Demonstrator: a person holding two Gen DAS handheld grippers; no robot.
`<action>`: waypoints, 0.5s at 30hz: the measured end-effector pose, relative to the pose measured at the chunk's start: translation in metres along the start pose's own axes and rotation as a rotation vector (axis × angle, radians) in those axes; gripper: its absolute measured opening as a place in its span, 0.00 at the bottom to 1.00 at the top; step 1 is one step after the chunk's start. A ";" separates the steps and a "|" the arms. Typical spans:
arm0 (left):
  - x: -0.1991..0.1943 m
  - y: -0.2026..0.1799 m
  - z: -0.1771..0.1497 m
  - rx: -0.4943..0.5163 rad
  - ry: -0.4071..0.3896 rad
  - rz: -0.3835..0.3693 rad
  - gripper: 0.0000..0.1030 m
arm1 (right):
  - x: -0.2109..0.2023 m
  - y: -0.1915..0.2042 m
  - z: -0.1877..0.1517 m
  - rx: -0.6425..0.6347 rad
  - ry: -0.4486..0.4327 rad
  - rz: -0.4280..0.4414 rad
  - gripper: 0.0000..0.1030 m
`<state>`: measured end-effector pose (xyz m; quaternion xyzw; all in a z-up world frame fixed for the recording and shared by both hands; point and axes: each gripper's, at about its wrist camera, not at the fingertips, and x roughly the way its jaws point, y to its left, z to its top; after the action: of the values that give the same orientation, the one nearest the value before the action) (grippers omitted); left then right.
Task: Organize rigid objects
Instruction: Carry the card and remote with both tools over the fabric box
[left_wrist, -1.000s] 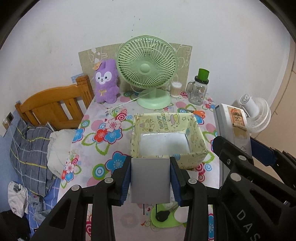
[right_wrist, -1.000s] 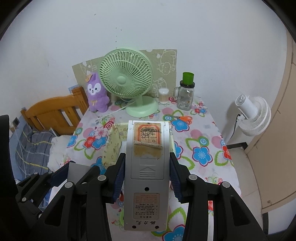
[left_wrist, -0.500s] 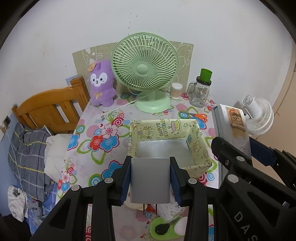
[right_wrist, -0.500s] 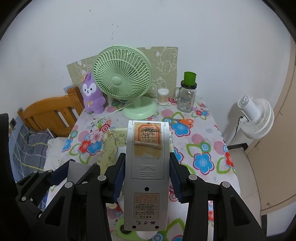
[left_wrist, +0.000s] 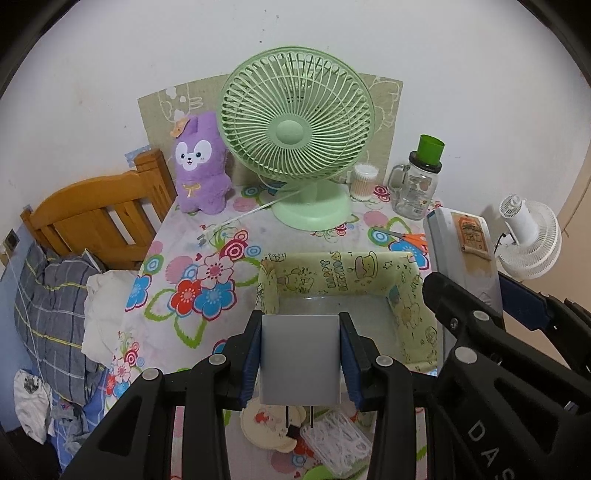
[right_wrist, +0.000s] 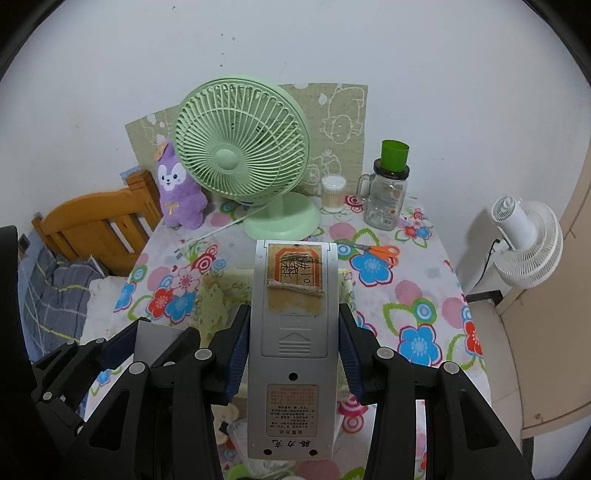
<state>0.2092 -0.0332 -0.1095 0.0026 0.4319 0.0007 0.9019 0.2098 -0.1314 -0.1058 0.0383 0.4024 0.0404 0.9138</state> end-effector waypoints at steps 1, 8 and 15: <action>0.003 0.000 0.001 -0.002 0.003 0.001 0.38 | 0.004 -0.001 0.001 0.001 0.000 -0.003 0.46; 0.028 -0.007 0.012 -0.004 0.015 0.005 0.38 | 0.027 -0.014 0.007 0.061 0.008 -0.042 0.46; 0.056 -0.012 0.019 0.001 0.041 0.009 0.38 | 0.055 -0.020 0.013 0.072 0.029 -0.056 0.46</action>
<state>0.2590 -0.0450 -0.1409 0.0048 0.4505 0.0045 0.8928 0.2571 -0.1461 -0.1393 0.0595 0.4177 0.0011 0.9066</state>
